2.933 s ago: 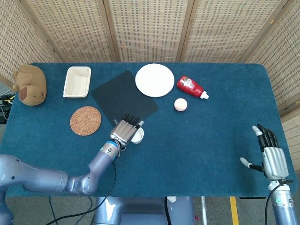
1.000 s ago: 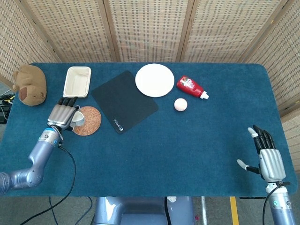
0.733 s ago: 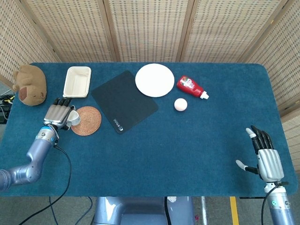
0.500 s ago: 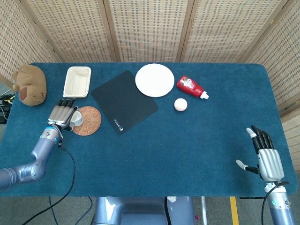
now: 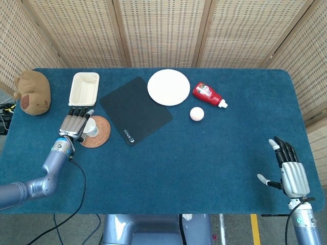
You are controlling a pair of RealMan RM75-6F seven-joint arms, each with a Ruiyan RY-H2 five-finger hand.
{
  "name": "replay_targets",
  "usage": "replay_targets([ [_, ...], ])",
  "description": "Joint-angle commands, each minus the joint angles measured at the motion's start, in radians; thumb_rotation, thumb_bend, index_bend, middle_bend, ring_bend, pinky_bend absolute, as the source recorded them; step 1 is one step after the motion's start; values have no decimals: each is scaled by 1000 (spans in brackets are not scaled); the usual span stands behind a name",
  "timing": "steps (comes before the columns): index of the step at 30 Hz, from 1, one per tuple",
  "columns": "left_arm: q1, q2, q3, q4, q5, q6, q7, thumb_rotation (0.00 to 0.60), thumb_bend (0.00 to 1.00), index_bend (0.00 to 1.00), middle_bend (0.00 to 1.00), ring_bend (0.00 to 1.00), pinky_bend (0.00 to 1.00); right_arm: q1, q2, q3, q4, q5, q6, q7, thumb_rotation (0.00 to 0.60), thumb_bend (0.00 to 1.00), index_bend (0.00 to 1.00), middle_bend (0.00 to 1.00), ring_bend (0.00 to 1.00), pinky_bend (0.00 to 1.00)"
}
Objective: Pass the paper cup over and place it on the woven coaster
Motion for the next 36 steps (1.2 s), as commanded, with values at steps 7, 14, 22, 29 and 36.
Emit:
replay_targets([
  [7,12,27,-6,-43,-2,0,0,600,404,0,0,0,0,0,0,1,-1,1,-3,1,600,50,0,0,0,0],
  [14,103,112,-1,-205,192,149,-84,600,404,0,0,0,0,3,-10,-1,-2,-9,-2,-15,600,50,0,0,0,0],
  [22,306,161,34,-355,508,450,-262,600,399,0,0,0,0,5,-7,-7,-12,-29,4,-31,600,50,0,0,0,0],
  [29,492,123,114,-367,720,688,-259,600,211,0,0,0,0,3,-2,-14,-29,-45,13,-51,600,48,0,0,0,0],
  [36,615,85,154,-330,826,806,-242,600,176,0,0,0,0,0,2,-18,-46,-63,29,-78,600,49,0,0,0,0],
])
